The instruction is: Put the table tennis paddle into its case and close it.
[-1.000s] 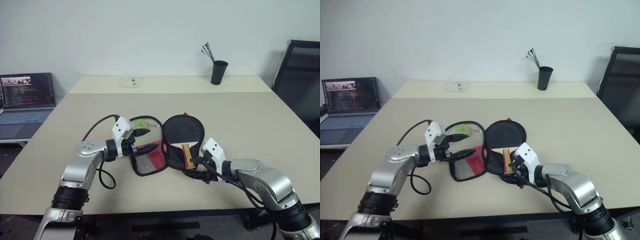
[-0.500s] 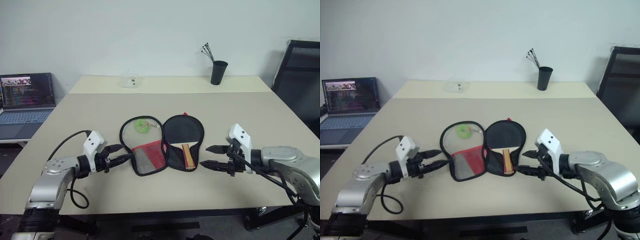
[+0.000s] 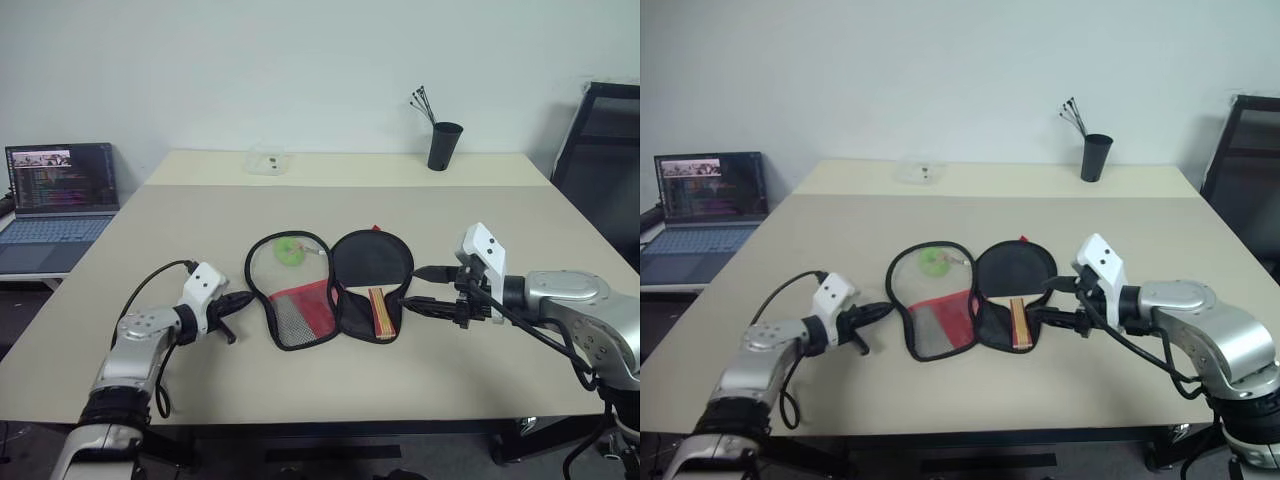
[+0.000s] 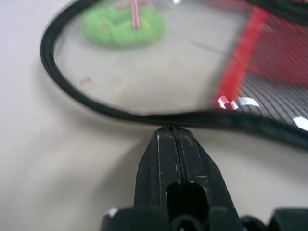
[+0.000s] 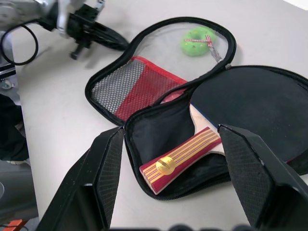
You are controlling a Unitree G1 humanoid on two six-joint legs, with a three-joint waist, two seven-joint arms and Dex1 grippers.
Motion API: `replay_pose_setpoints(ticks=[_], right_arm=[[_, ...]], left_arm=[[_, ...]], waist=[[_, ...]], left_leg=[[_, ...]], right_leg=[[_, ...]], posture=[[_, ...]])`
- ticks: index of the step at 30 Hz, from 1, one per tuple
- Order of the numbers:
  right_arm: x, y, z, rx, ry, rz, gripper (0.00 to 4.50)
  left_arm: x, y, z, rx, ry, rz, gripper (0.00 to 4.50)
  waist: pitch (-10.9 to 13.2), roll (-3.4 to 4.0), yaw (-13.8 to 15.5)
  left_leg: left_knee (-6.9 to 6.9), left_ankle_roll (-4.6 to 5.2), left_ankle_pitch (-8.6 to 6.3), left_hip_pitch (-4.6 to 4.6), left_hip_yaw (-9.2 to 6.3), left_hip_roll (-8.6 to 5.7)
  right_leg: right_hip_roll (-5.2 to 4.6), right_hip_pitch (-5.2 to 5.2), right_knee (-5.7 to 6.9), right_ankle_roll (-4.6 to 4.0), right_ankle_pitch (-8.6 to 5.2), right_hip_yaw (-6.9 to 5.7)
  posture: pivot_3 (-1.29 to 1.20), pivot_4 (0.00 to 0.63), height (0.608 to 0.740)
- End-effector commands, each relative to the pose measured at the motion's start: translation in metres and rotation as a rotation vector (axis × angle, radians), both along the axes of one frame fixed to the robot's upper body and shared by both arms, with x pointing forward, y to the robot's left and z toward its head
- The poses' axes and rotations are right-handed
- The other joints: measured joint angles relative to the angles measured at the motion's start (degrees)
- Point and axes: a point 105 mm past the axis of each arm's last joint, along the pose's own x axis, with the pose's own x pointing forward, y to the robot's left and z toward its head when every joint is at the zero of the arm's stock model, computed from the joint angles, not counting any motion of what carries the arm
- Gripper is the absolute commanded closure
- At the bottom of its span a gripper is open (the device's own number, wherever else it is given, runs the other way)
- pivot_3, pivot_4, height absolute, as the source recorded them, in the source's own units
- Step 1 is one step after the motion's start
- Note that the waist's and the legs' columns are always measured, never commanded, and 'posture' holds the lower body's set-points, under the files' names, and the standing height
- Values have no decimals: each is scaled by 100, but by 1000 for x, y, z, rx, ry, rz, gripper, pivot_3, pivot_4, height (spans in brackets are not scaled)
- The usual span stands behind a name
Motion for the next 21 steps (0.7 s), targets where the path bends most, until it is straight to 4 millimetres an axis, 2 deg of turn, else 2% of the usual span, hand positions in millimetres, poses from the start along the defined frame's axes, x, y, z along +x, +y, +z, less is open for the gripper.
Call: replay_pose_setpoints(ticks=[1, 4, 6, 8, 10, 13, 15, 17, 21], right_arm=[[-3, 0, 10, 13, -49, 5, 1118], [-3, -3, 10, 10, -49, -7, 1118], [-2, -9, 11, 6, -49, -27, 1118], [-1, -19, 11, -1, -40, -58, 1118], [-1, -25, 11, -2, -33, -78, 1118], [0, -32, 12, 16, -16, -117, 1118], [0, -36, 12, 19, -10, -139, 1118], [-1, -38, 11, 6, -14, -148, 1118], [-3, -40, 10, 8, -11, -174, 1118]], left_arm=[[12, -14, 16, -35, -67, -22, 4491], [17, -39, 34, -74, -112, -99, 4491], [20, -67, 58, -91, -163, -189, 4491], [18, -111, 86, -118, -217, -326, 4491], [16, -137, 98, -129, -235, -405, 4491], [11, -172, 101, -143, -224, -515, 4491], [11, -192, 96, -133, -215, -568, 4491], [12, -202, 91, -128, -202, -592, 4491], [16, -200, 81, -124, -185, -586, 4491]], waist=[[0, -1, 0], [0, -1, -1], [0, -2, 1], [2, -4, 66], [1, -6, 104], [-1, -7, 75], [-1, -6, 49], [0, -6, 3], [0, -6, -48]], left_leg=[[0, 0, 0, 0, 0, -1], [0, 0, 0, 0, -1, 0], [1, 0, 0, 0, -2, -1], [7, 0, 1, -10, -10, -7], [21, 0, 1, -22, -15, -14], [28, 1, -1, -24, -6, -22], [28, 3, -1, -16, 4, -21], [28, 3, -1, -13, 1, -15], [28, 3, -1, -13, -13, -3]], right_leg=[[1, 0, 0, 0, 0, -1], [3, 0, 1, 0, 0, -2], [6, 0, 2, 0, 0, -3], [9, 0, 2, 0, 0, -12], [10, 0, 1, 3, 2, -17], [6, 3, -3, 11, 6, -6], [6, 4, -3, 11, 6, -4], [12, 4, -1, 11, 6, -6], [30, 4, 3, 10, 6, -9]], posture=[[0, 150, 740], [0, 150, 740], [0, 150, 740], [0, 150, 740], [0, 150, 740], [0, 150, 740], [0, 150, 740], [0, 150, 740], [0, 150, 740]])
